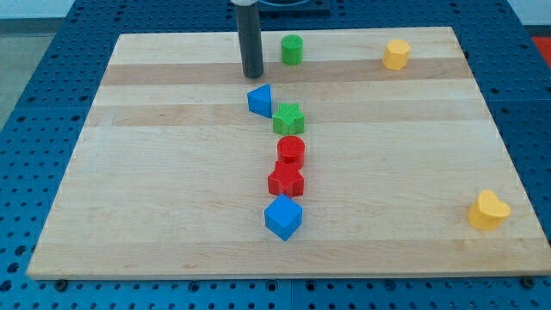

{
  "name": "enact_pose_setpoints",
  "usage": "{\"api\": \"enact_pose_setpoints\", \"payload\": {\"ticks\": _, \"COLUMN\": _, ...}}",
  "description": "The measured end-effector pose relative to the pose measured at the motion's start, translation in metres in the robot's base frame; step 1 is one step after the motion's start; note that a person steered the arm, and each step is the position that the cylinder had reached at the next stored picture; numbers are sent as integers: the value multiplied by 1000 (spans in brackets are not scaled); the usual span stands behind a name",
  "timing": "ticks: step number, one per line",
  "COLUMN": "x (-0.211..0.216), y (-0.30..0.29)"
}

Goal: Move the green circle towards the the blue triangle

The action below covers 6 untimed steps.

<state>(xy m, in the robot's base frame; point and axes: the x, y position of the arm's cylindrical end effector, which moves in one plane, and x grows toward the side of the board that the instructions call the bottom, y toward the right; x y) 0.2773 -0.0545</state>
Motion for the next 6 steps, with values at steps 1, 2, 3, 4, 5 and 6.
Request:
{"api": "enact_pose_setpoints", "payload": {"ticks": 1, "x": -57, "y": 0}}
{"api": "enact_pose_setpoints", "payload": {"ticks": 2, "x": -83, "y": 19}}
{"api": "enact_pose_setpoints", "payload": {"ticks": 3, "x": -72, "y": 71}}
{"api": "enact_pose_setpoints", "payload": {"ticks": 4, "x": -60, "y": 78}}
{"api": "enact_pose_setpoints", "payload": {"ticks": 5, "x": -45, "y": 78}}
{"api": "enact_pose_setpoints", "payload": {"ticks": 6, "x": -18, "y": 71}}
